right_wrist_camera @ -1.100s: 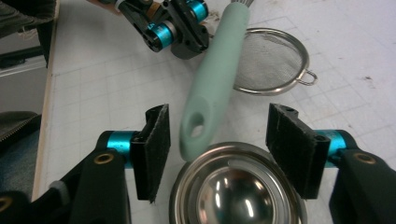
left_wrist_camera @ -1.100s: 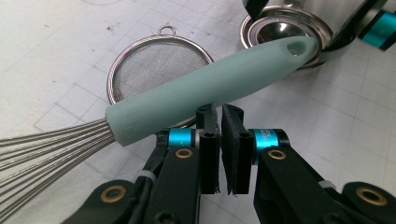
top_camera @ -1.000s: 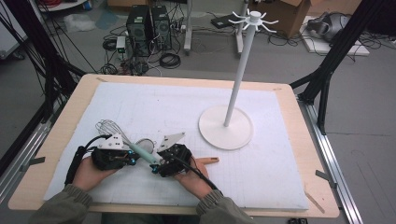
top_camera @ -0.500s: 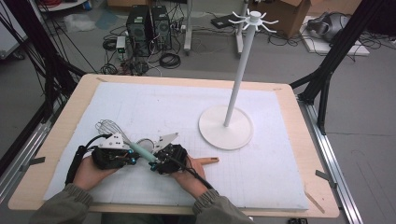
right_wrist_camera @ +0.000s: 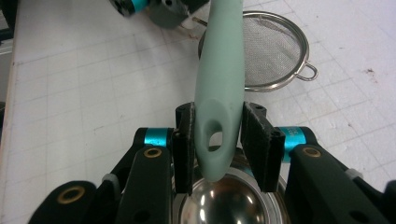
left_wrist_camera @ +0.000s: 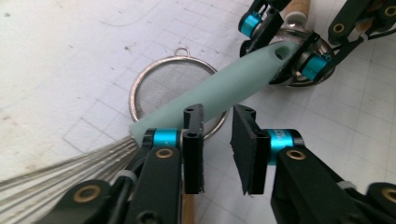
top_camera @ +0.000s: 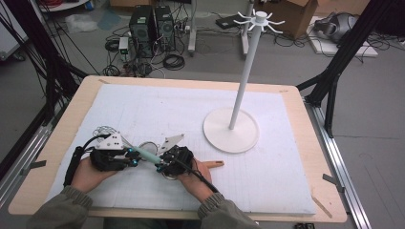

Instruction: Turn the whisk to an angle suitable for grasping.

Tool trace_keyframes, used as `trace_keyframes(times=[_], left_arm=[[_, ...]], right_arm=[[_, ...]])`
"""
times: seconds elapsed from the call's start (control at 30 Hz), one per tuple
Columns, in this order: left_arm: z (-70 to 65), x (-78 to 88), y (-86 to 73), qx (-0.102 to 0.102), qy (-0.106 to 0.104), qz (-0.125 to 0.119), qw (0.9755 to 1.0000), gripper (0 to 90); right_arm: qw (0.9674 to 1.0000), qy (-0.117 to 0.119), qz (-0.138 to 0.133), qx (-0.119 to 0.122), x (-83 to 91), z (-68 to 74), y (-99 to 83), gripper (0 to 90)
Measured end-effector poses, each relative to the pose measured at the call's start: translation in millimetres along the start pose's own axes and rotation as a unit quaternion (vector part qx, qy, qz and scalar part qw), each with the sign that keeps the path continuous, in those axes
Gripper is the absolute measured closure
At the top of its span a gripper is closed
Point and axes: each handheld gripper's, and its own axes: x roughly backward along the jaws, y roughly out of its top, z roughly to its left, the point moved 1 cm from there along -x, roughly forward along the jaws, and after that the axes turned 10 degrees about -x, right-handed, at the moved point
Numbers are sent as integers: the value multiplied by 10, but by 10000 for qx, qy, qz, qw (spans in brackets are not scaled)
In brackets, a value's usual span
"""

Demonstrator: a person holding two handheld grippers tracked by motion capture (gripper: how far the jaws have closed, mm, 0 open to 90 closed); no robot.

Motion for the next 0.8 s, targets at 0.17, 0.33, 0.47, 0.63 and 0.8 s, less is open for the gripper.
trace_keyframes(times=[0.17, 0.33, 0.47, 0.63, 0.8], left_arm=[[50, 45, 28, -66, 57, 42, 10000, 652], [68, 70, 21, -100, 55, 56, 9999, 610], [81, 63, 15, -119, 53, 62, 9999, 570], [87, 59, 32, -152, 71, 27, 9999, 524], [108, 52, 74, -343, 50, 109, 9993, 497]], right_arm=[[10000, 27, -57, 11, 21, -6, 2, 660], [10000, 51, -58, -3, 53, -5, -1, 660], [9999, 66, -87, 13, 92, -16, -3, 662], [9999, 102, -81, -1, 129, -18, -10, 661], [9999, 81, -102, 11, 167, -10, -12, 661]])
